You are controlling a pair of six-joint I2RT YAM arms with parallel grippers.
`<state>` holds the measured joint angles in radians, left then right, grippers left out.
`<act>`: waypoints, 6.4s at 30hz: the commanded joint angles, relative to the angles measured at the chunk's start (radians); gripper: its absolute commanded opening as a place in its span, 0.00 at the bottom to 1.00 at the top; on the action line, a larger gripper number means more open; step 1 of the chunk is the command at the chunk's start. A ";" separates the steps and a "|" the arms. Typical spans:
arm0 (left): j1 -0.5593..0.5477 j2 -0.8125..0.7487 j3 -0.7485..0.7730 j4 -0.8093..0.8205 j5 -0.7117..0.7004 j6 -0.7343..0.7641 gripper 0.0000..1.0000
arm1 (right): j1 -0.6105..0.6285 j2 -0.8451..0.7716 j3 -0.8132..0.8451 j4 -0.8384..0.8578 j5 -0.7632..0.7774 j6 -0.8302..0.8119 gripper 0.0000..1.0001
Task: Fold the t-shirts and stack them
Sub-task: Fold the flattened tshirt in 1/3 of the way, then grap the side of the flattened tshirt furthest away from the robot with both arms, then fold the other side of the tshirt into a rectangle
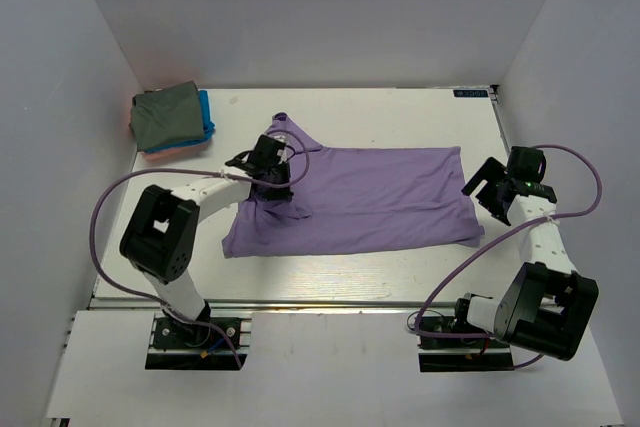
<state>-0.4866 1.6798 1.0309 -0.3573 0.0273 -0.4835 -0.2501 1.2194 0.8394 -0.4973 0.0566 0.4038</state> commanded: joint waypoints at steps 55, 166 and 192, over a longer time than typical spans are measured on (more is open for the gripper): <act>0.048 0.171 0.155 0.153 -0.101 0.326 1.00 | 0.029 -0.006 -0.022 0.048 -0.095 -0.066 0.90; 0.224 -0.261 -0.199 0.478 0.016 0.169 0.00 | 0.193 0.678 0.578 0.290 0.140 -0.226 0.00; 0.224 -0.779 -0.816 0.420 0.148 -0.044 0.00 | 0.187 0.404 0.250 0.333 0.170 -0.157 0.00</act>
<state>-0.2630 0.9405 0.2211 0.0742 0.1497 -0.5106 -0.0563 1.6669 1.1133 -0.1982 0.1940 0.2310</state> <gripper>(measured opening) 0.027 0.019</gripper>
